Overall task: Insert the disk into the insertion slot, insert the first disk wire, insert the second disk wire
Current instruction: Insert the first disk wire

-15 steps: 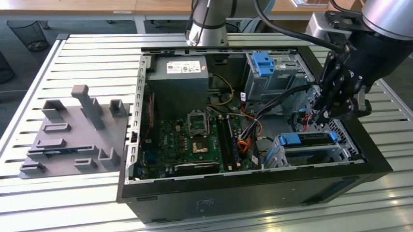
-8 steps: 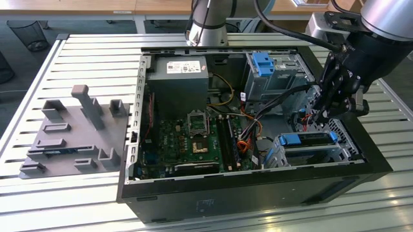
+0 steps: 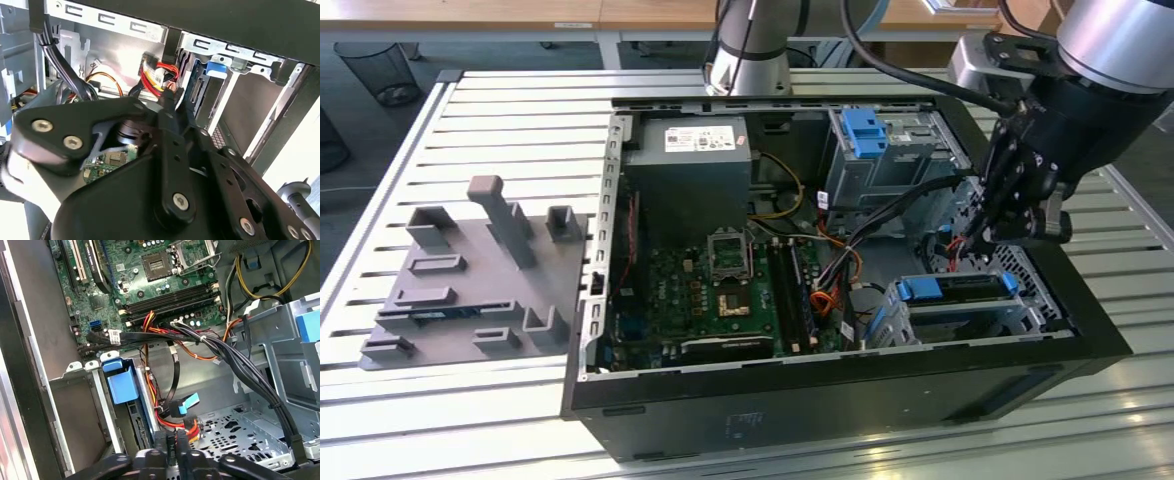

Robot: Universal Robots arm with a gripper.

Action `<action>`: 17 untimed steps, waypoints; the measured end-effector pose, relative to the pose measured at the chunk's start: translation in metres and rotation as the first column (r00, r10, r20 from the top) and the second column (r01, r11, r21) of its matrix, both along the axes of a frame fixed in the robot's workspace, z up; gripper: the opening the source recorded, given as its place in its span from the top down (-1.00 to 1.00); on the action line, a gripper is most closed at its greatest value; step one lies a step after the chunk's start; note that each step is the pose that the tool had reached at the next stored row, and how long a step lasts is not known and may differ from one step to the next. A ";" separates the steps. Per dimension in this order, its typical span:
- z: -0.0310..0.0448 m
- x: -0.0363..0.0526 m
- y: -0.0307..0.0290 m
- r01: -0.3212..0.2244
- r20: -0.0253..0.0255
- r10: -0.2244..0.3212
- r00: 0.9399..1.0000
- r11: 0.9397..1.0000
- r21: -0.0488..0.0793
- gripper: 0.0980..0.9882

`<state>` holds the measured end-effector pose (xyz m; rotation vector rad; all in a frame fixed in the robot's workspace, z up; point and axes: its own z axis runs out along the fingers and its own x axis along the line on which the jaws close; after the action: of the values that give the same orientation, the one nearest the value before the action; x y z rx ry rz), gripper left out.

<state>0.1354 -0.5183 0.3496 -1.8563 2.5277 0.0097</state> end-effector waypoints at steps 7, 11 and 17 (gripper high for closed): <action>-0.0002 0.0018 0.0003 -0.056 0.000 0.056 0.998 0.998 -0.001 0.85; -0.0003 0.0022 0.0002 -0.114 0.000 0.114 0.993 0.993 -0.001 0.85; -0.0010 0.0023 0.0002 -0.211 0.001 0.211 0.977 0.977 -0.001 0.85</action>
<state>0.1377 -0.5180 0.3486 -2.1142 2.3165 0.0078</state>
